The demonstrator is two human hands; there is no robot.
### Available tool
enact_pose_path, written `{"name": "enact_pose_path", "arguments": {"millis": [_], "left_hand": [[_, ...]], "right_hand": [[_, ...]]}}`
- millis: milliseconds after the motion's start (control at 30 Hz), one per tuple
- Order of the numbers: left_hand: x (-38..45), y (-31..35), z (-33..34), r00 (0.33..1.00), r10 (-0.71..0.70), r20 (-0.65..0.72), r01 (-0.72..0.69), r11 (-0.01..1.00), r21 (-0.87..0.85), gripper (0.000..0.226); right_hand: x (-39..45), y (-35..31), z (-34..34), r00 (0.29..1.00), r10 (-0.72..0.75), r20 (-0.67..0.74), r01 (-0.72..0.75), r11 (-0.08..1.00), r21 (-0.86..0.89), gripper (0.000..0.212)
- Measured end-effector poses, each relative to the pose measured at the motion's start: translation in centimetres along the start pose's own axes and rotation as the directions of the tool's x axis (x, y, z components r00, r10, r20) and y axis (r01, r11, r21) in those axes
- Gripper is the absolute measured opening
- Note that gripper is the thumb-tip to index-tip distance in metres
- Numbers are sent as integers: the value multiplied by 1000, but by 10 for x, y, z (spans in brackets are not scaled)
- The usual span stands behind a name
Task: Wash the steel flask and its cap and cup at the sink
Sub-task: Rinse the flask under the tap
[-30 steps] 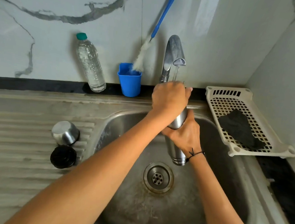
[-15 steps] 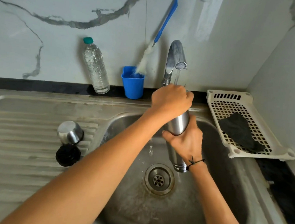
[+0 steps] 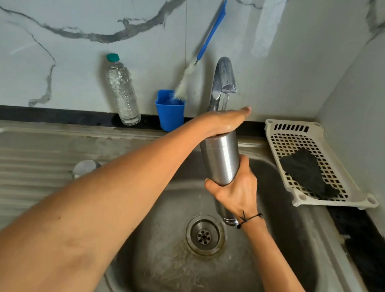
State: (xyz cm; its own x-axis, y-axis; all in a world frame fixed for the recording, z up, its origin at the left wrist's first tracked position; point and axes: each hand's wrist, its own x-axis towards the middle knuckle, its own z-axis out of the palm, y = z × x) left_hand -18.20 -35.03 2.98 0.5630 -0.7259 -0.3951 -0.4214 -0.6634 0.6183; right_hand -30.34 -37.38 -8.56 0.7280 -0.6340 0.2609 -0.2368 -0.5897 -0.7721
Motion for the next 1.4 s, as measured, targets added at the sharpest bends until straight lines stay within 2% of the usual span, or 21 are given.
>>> {"name": "enact_pose_path", "arguments": {"millis": [133, 233, 367, 433, 500, 600, 733, 800, 867, 1000, 1067, 1133, 1167, 1233, 1267, 1300, 1333, 1367, 1400], "left_hand": [[1, -4, -9, 981, 5, -191, -9, 1000, -20, 72], [6, -7, -12, 977, 30, -210, -37, 999, -32, 70], [9, -9, -4, 977, 1, -214, -7, 1000, -27, 54], [7, -9, 5, 971, 74, -227, -81, 996, -22, 42], [5, -14, 13, 939, 163, -302, -153, 987, 55, 37], [1, -28, 29, 788, 347, -508, -271, 937, 220, 40], [-1, -45, 47, 453, 537, -712, -371, 840, 397, 39], [2, -46, 54, 322, 568, -757, -370, 812, 451, 33], [3, -42, 56, 252, 574, -779, -353, 804, 479, 28], [3, -41, 52, 173, 555, -813, -390, 797, 461, 25], [2, -42, 52, 210, 515, -831, -432, 812, 394, 28], [-3, -39, 48, 279, 502, -818, -446, 823, 353, 37], [-7, -37, 44, 358, 499, -789, -443, 835, 327, 40], [-12, -31, 34, 580, 459, -673, -383, 883, 272, 42], [-10, -30, 29, 666, 423, -614, -338, 905, 258, 42], [-7, -31, 26, 723, 391, -569, -296, 920, 256, 42], [-6, -31, 26, 734, 379, -564, -275, 925, 263, 44], [-7, -31, 28, 700, 403, -590, -269, 914, 304, 46], [-7, -32, 32, 595, 453, -664, -274, 891, 363, 49]], "right_hand": [[5, -1, -6, 996, -78, 32, 79, 996, -46, 79], [8, -2, -10, 994, -84, 72, 87, 995, -47, 81], [18, 2, -7, 996, 14, 84, -10, 999, -53, 74], [25, 6, -6, 995, 82, 54, -80, 996, -43, 70], [28, 7, -5, 994, 95, 53, -93, 995, -45, 69], [29, 8, -3, 993, 106, 57, -105, 994, -19, 65], [23, 5, 1, 995, 84, 59, -83, 996, -24, 64], [19, 3, 3, 996, 71, 47, -70, 997, -18, 64], [17, 0, 4, 998, 59, 34, -59, 998, -3, 64], [17, -5, 0, 1000, 31, 6, -31, 1000, -4, 65], [16, -6, -2, 1000, 22, -18, -23, 1000, -21, 66], [13, -5, -3, 999, 26, -43, -27, 999, -30, 66], [11, -5, -3, 998, 34, -53, -36, 999, -29, 66], [8, -4, -3, 996, 52, -70, -54, 998, -27, 66], [7, -4, -3, 996, 58, -71, -60, 998, -28, 65], [7, -4, -4, 996, 59, -67, -61, 998, -26, 65], [8, -5, -4, 996, 59, -60, -60, 998, -22, 65], [8, -5, -4, 997, 58, -54, -58, 998, -15, 65], [9, -5, -4, 997, 56, -51, -56, 998, -5, 65]]}}
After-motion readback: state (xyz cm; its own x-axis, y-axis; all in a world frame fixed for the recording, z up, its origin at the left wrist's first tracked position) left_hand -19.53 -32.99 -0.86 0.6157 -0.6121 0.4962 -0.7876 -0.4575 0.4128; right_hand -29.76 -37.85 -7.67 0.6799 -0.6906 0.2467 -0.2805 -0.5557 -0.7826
